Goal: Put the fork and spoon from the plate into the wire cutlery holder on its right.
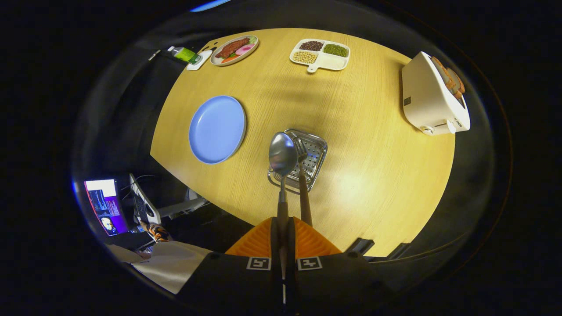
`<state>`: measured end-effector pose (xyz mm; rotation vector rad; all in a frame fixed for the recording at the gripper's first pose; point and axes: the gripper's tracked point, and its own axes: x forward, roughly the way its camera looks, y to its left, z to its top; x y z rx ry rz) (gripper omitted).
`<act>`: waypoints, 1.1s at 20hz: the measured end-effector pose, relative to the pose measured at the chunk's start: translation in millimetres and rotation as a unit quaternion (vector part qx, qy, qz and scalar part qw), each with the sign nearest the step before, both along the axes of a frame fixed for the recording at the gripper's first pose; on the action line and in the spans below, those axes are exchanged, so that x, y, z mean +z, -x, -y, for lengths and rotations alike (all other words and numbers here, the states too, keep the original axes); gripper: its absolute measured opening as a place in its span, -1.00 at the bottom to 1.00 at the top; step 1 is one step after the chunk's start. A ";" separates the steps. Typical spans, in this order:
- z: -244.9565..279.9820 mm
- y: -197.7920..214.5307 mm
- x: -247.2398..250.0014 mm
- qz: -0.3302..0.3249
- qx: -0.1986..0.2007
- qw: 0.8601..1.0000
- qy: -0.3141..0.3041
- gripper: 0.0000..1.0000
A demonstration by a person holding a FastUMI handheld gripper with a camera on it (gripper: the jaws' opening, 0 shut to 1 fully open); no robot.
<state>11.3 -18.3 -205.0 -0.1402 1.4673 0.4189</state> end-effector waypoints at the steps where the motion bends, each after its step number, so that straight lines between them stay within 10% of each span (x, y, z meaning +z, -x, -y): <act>1: 0.2 -2.0 -2.4 -0.010 0.004 1.000 0.005 -0.86; 22: 9.2 -22.9 -19.2 -0.108 0.010 0.993 0.044 -0.76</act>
